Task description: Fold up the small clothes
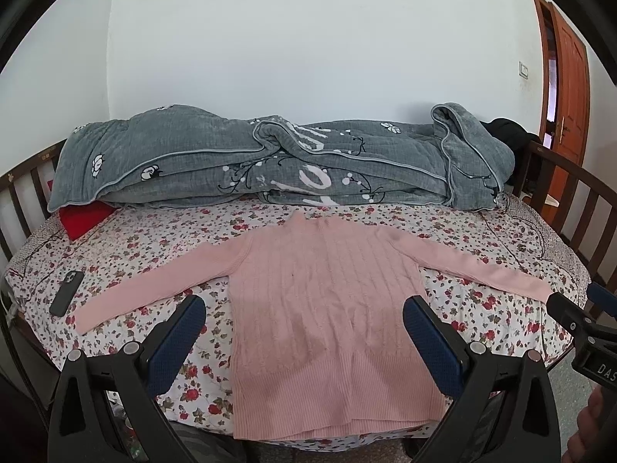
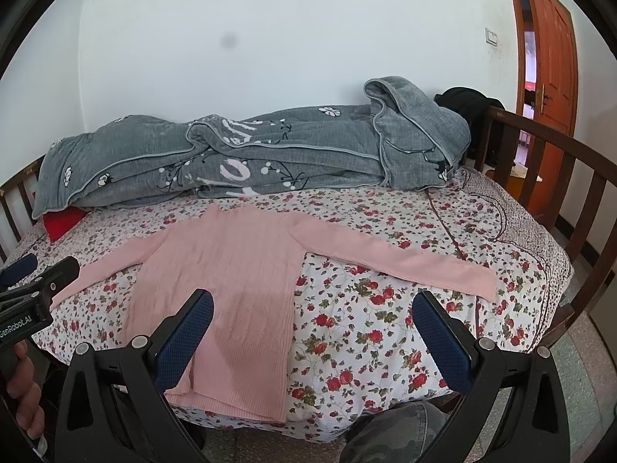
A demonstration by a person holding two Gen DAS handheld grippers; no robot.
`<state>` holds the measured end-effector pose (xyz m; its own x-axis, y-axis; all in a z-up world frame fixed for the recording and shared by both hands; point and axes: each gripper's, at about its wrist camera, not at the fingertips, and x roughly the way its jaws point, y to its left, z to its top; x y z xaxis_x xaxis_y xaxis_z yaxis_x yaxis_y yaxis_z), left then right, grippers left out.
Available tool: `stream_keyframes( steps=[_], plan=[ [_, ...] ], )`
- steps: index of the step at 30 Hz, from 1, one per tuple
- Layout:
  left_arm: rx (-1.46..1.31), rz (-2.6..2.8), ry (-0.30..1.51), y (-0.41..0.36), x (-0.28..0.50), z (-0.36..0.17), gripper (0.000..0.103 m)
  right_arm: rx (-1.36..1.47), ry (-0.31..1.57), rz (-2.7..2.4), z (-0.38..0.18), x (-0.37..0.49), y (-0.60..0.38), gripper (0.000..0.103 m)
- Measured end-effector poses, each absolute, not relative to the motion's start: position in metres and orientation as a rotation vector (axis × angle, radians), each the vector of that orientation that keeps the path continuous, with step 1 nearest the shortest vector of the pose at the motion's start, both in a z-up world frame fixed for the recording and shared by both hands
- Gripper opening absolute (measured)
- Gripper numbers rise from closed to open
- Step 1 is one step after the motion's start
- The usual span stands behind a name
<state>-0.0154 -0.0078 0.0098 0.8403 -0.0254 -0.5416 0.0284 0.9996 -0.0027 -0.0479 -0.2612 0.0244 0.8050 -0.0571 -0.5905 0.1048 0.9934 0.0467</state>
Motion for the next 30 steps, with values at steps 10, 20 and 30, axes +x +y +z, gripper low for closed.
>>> stream_keyframes(
  steps=[10,20,30],
  plan=[
    [0.014,-0.032,0.562,-0.008,-0.016,0.01,0.103,0.066,0.623,-0.096,0.023,-0.049,-0.262,0.101],
    [-0.042,-0.083,0.574,-0.001,-0.009,0.003,0.103,0.065,0.608,-0.083,0.023,-0.047,-0.26,0.101],
    [-0.01,-0.054,0.54,0.021,0.01,-0.018,0.103,0.04,0.571,-0.097,0.008,-0.031,-0.252,0.101]
  ],
)
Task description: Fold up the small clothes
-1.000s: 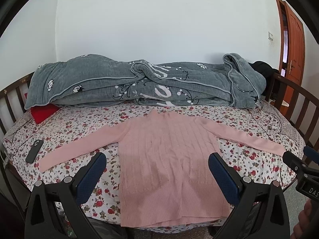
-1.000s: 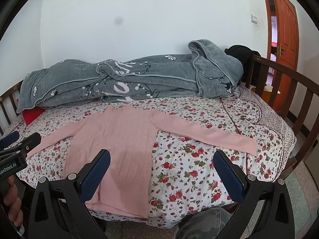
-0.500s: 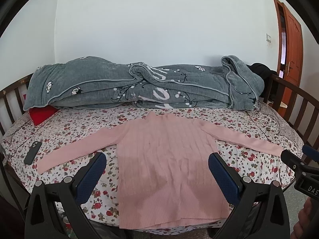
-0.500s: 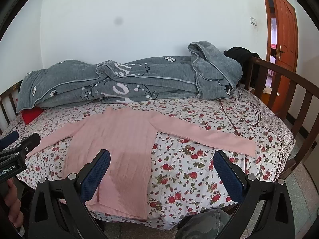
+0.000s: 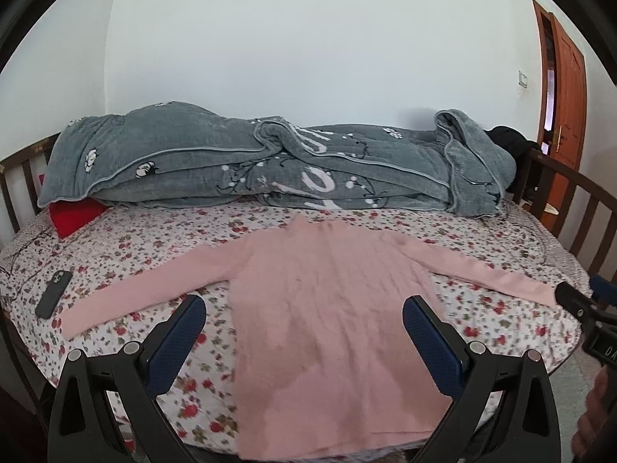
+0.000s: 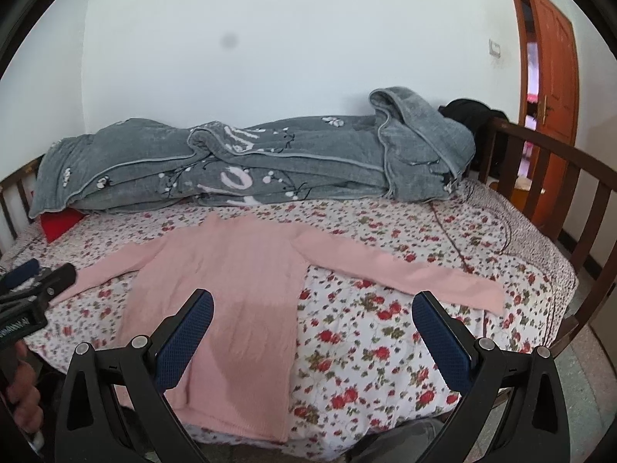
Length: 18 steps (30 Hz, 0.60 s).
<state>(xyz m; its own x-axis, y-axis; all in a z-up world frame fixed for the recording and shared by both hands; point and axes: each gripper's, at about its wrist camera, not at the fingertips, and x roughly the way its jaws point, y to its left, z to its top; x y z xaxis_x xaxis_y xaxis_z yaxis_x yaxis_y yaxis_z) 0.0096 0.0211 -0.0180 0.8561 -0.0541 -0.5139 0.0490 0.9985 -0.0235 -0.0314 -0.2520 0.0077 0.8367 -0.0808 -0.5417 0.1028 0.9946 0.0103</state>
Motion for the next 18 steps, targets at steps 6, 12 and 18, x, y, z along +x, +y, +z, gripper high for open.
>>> stream_keyframes(
  steps=[6,12,18],
  plan=[
    [-0.064,-0.035,0.592,0.068,0.035,-0.052,0.103,0.058,0.54,-0.077,-0.021,-0.012,-0.247,0.101],
    [-0.195,0.008,0.636,0.143,0.054,-0.098,0.101,0.06,0.68,-0.045,-0.06,0.018,-0.237,0.101],
    [-0.42,0.021,0.708,0.22,0.078,-0.151,0.089,0.046,0.73,-0.043,-0.094,0.031,-0.22,0.101]
  ],
)
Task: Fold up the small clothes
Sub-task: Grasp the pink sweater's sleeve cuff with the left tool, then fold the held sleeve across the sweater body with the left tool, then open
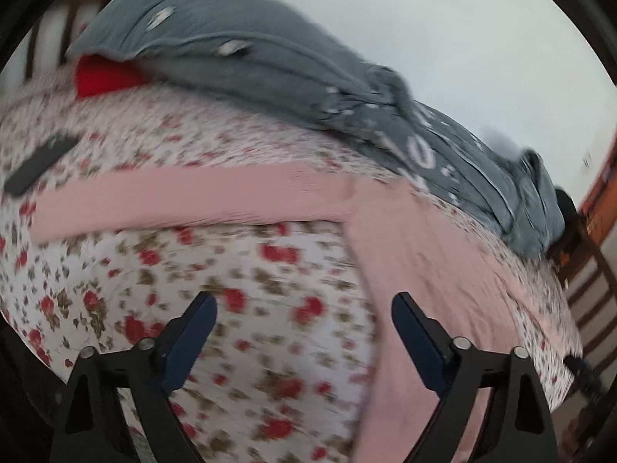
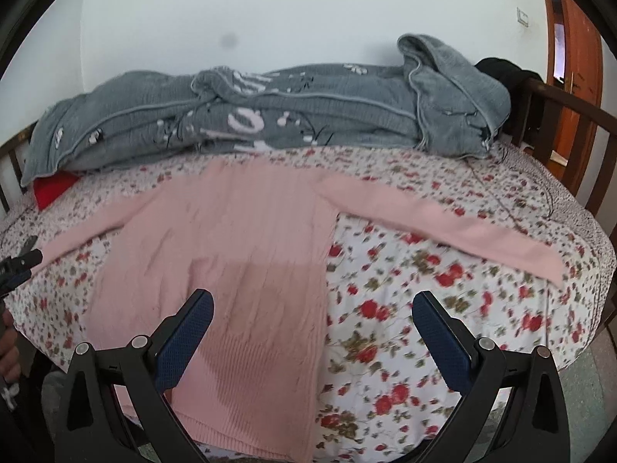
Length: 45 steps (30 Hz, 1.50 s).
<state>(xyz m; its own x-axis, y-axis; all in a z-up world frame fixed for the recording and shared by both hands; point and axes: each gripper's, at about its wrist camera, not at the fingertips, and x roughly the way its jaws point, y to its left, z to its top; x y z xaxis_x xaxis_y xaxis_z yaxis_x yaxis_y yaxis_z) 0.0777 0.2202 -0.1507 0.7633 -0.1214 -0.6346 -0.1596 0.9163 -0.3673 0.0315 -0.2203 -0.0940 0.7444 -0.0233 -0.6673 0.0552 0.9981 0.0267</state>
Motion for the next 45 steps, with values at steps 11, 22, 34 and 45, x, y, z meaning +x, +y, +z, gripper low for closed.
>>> stream_keyframes(
  steps=[11,22,34,45],
  plan=[
    [-0.598,0.226,0.693,0.343,0.088,-0.214,0.06,-0.021,0.755,-0.093,-0.121,0.045,-0.202,0.101],
    [-0.664,0.365,0.667,0.404,0.107,-0.207,0.029,-0.01,0.736,-0.097,-0.127,0.071,-0.207,0.101],
    [-0.27,0.336,0.588,0.296,0.178,-0.097,0.007,-0.034,0.598,-0.095,-0.095,0.148,-0.268,0.101],
    [-0.002,0.021,0.559,0.028,0.272,-0.033,0.007,0.079,0.526,-0.222,-0.12,0.16,-0.38,0.101]
  ],
)
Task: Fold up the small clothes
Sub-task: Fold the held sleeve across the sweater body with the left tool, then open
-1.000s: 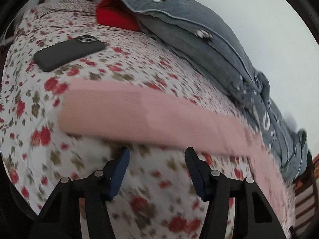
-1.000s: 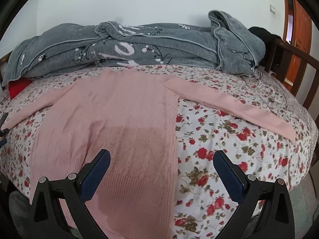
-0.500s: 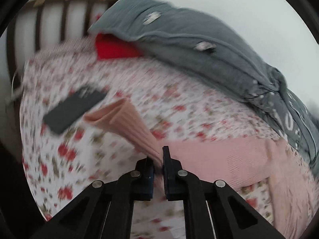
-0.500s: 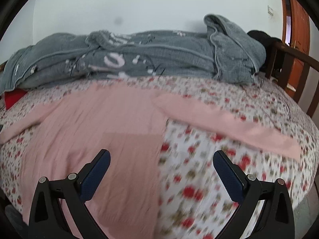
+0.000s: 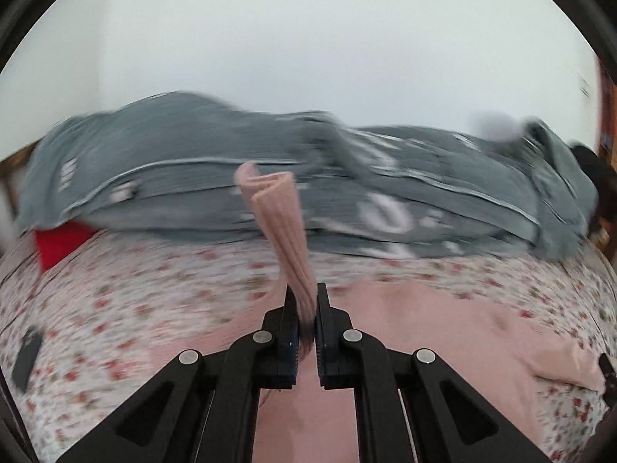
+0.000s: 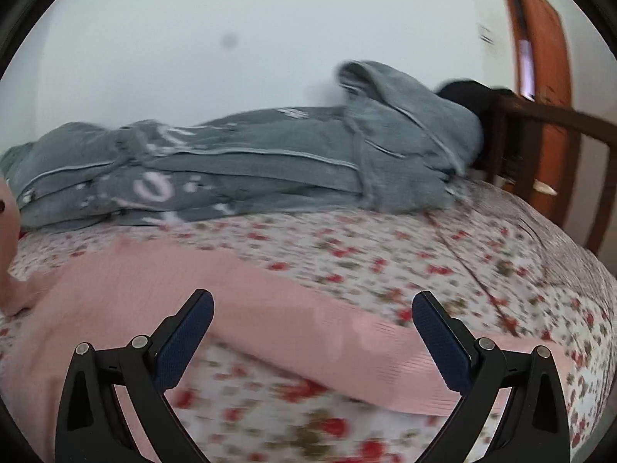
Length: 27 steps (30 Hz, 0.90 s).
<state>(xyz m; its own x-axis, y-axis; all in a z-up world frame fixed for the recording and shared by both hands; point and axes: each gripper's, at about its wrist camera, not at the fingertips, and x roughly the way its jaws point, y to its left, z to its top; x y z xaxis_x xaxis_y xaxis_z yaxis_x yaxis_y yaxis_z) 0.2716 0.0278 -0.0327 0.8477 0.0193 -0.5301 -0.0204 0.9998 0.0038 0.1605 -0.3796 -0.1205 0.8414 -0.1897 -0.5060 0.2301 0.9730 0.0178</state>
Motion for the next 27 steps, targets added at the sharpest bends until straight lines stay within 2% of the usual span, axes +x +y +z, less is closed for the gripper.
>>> stream_keyframes(
  steps=[5,8,12,15,17,18,19,20,22,27],
  plan=[
    [0.1,-0.113,0.609,-0.109,0.286,-0.07,0.007,0.187,0.528,-0.262,-0.127,0.147,-0.428,0.101],
    [0.184,-0.173,0.699,-0.177,0.292,-0.119,0.007,0.271,0.539,-0.235,-0.132,0.139,-0.447,0.101],
    [0.237,-0.168,0.792,-0.208,0.295,-0.169,0.007,0.337,0.582,-0.195,-0.138,0.137,-0.463,0.101],
    [0.237,-0.182,0.795,-0.21,0.291,-0.173,0.01,0.305,0.565,-0.218,-0.136,0.131,-0.465,0.101],
    [0.218,-0.197,0.802,-0.206,0.286,-0.174,0.03,0.301,0.56,-0.22,-0.136,0.129,-0.466,0.101],
    [0.211,-0.194,0.794,-0.202,0.286,-0.174,0.045,0.304,0.559,-0.222,-0.135,0.129,-0.466,0.101],
    [0.202,-0.196,0.782,-0.2,0.281,-0.175,0.055,0.31,0.559,-0.221,-0.135,0.128,-0.466,0.101],
    [0.19,-0.213,0.769,-0.198,0.276,-0.174,0.059,0.317,0.558,-0.219,-0.135,0.128,-0.467,0.101],
    [0.164,-0.248,0.725,-0.192,0.272,-0.168,0.078,0.323,0.56,-0.219,-0.135,0.126,-0.467,0.101],
    [0.084,-0.334,0.596,-0.18,0.249,-0.156,0.089,0.315,0.586,-0.218,-0.138,0.121,-0.469,0.101]
  ],
)
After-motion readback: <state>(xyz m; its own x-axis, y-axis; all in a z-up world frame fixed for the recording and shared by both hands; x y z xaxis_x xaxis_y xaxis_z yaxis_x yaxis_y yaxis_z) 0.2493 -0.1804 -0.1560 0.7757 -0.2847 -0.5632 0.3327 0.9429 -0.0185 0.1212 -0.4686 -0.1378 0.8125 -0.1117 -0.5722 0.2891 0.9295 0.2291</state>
